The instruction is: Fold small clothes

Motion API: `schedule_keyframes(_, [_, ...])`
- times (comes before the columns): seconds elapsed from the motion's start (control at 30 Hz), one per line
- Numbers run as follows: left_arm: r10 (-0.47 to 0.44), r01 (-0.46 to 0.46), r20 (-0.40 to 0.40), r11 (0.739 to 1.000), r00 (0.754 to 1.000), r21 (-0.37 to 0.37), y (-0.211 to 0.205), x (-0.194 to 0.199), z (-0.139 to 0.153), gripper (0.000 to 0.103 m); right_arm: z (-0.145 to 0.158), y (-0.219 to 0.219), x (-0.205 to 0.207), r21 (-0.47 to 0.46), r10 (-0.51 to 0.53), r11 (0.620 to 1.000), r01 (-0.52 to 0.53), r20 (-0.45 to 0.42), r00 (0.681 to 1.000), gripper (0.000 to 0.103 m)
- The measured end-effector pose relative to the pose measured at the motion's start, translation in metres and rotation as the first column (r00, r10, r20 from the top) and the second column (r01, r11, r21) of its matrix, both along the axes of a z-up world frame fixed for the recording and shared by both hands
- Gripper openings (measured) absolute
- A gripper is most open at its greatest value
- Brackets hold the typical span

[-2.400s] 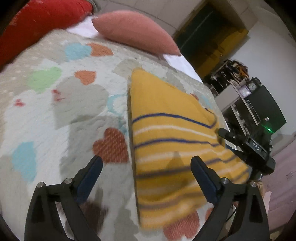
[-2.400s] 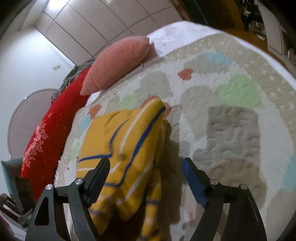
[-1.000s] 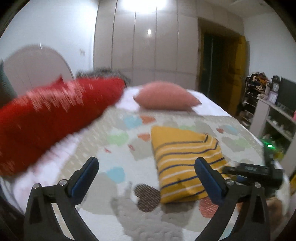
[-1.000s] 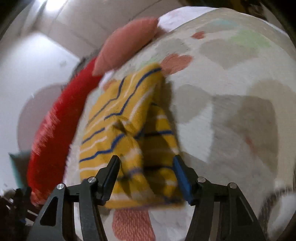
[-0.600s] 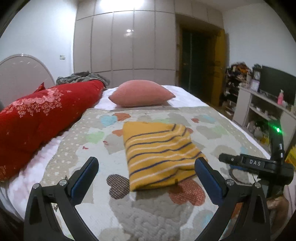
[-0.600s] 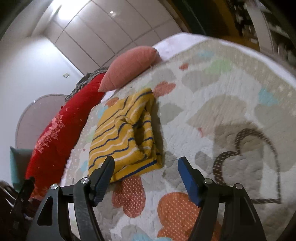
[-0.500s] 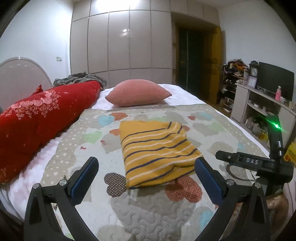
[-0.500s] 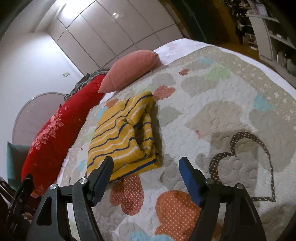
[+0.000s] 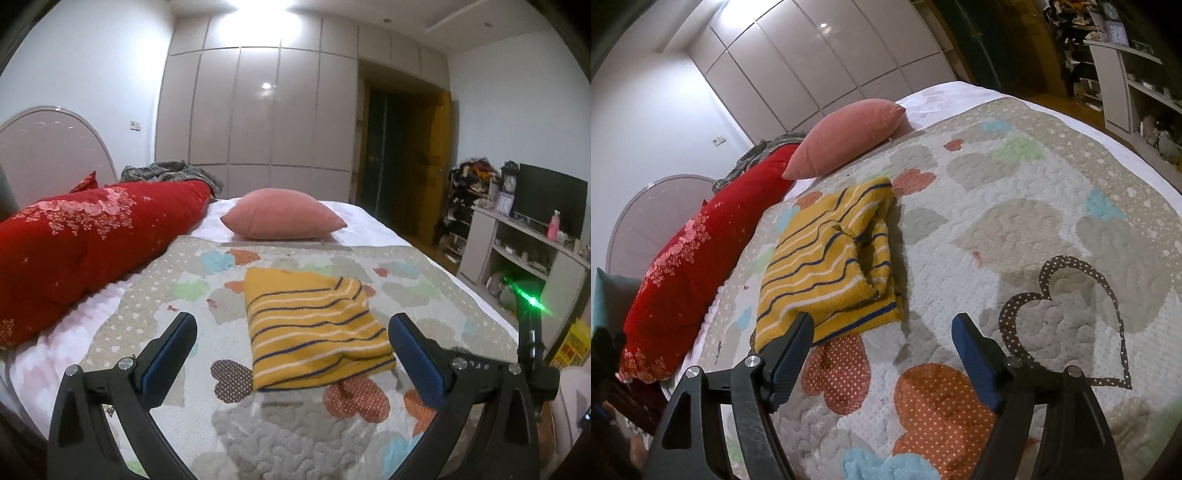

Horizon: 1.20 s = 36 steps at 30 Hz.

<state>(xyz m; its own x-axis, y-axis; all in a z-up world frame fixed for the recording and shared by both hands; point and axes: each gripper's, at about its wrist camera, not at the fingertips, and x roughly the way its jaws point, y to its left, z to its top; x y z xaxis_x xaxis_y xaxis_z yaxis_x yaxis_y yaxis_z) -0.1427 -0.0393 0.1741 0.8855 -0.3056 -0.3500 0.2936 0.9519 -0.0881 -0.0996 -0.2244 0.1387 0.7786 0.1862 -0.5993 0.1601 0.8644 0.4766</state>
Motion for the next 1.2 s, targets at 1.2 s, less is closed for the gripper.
schedule_keyframes(1.2, [0.066, 0.005, -0.362, 0.981, 0.93, 0.192, -0.017, 0.048, -0.074, 0.103, -0.024, 0.021, 0.014, -0.043, 0.045, 0.998, -0.048, -0.083, 0.996, 0.084])
